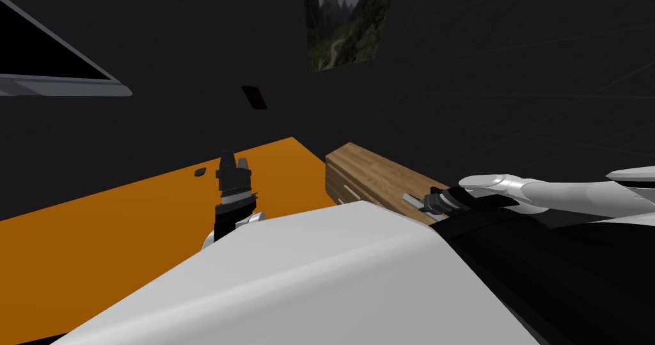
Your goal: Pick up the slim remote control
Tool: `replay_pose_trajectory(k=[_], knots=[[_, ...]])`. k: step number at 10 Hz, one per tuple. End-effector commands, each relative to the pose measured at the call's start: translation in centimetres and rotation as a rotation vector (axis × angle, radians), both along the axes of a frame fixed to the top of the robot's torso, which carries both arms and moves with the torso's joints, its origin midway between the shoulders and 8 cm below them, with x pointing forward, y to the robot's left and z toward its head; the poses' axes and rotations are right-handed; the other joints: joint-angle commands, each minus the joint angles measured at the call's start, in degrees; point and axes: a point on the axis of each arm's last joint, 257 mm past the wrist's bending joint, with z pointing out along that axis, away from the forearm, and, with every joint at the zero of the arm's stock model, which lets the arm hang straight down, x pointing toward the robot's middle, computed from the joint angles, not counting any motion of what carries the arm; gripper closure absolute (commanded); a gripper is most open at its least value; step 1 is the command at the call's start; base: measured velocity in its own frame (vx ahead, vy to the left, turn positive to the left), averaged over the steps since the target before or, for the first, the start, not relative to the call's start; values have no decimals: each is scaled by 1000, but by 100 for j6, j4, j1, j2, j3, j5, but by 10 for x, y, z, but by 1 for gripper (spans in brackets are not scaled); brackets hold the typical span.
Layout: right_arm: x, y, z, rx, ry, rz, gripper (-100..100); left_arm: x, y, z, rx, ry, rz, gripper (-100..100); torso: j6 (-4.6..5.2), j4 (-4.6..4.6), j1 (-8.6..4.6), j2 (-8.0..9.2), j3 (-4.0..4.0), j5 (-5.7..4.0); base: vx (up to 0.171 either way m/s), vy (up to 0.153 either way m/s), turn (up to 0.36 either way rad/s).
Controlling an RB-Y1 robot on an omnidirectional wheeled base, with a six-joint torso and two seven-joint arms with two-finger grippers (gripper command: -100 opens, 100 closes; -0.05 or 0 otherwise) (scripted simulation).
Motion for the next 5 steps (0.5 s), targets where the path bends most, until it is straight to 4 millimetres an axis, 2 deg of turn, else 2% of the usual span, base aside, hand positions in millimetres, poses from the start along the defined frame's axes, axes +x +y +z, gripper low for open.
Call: replay_pose_trajectory(k=[1,2,3,4,5], knots=[[0,0,0,0,0,0,100,0,0,0,0,0,0,0,0,0,0,0,0,0,0,0,0],[0,0,0,0,0,0,0,0,0,0,0,0,0,0,0,0,0,0,0,0,0,0,0],[8,-1,12,-3,0,8,100,0,0,0,0,0,0,0,0,0,0,0,0,1,-10,2,-85],[11,-1,17,-3,0,12,100,0,0,0,0,0,0,0,3,2,4,3,2,7,-16,0,-77],[10,-1,12,-3,0,10,100,0,0,0,0,0,0,0,6,2,6,7,4,7,-7,-1,-15]])
